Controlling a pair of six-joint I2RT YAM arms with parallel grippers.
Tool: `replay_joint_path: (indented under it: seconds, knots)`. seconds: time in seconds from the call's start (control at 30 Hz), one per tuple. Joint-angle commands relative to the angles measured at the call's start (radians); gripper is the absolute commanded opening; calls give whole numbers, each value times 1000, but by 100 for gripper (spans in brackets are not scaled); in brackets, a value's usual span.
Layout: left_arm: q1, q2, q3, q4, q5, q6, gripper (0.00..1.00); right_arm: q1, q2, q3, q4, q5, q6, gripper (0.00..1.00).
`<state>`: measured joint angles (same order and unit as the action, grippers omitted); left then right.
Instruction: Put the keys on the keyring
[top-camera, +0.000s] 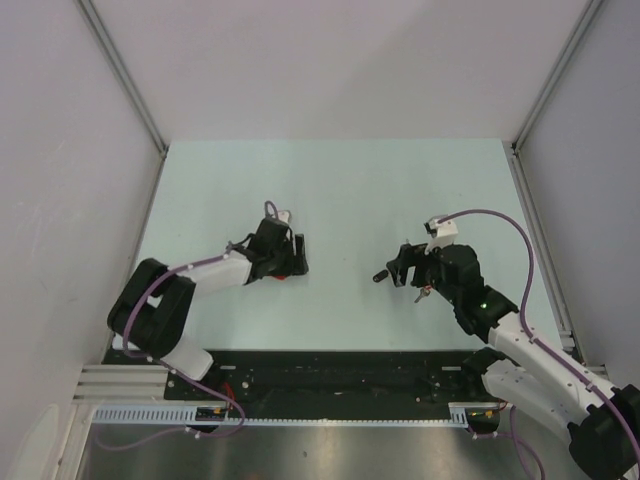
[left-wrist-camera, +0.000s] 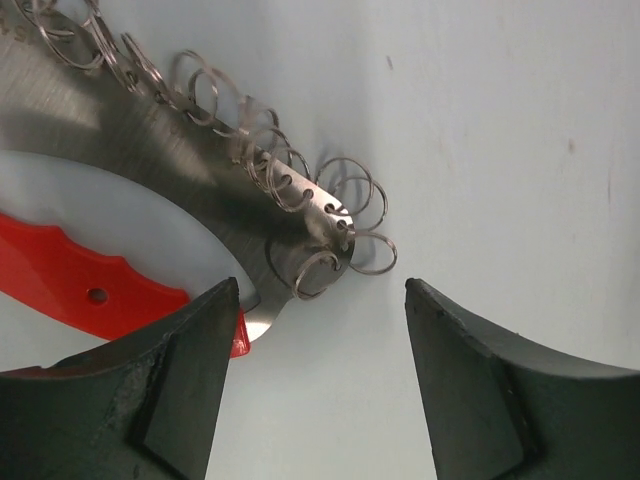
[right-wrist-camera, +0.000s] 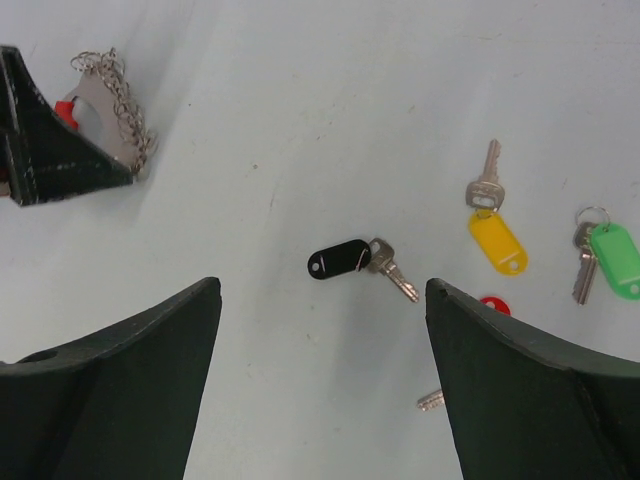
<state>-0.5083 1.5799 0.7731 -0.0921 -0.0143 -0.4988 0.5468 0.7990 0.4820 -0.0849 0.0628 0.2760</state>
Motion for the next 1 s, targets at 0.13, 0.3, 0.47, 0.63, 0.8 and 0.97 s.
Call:
replay_joint_path:
  seconds: [0.13, 0.3, 0.47, 0.63, 0.8, 0.97]
  knots:
    - [-70, -254, -227, -146, 16, -76, 77, 90, 40, -2, 71, -15, -31, 86]
    - [-72, -411, -279, -103, -39, -104, 76, 128, 95, 6, 117, -35, -9, 82]
    - [-117, -517, -293, -34, -73, -43, 73, 150, 135, 6, 131, -52, 11, 79]
    - [-148, -564, -340, 0, -82, -53, 70, 174, 138, 6, 126, -87, 35, 75]
    - [-164, -540, -336, -52, -128, -79, 70, 199, 170, 6, 140, -95, 63, 73]
    - [-164, -495, -330, -64, -142, -89, 68, 212, 186, 6, 148, -97, 74, 72]
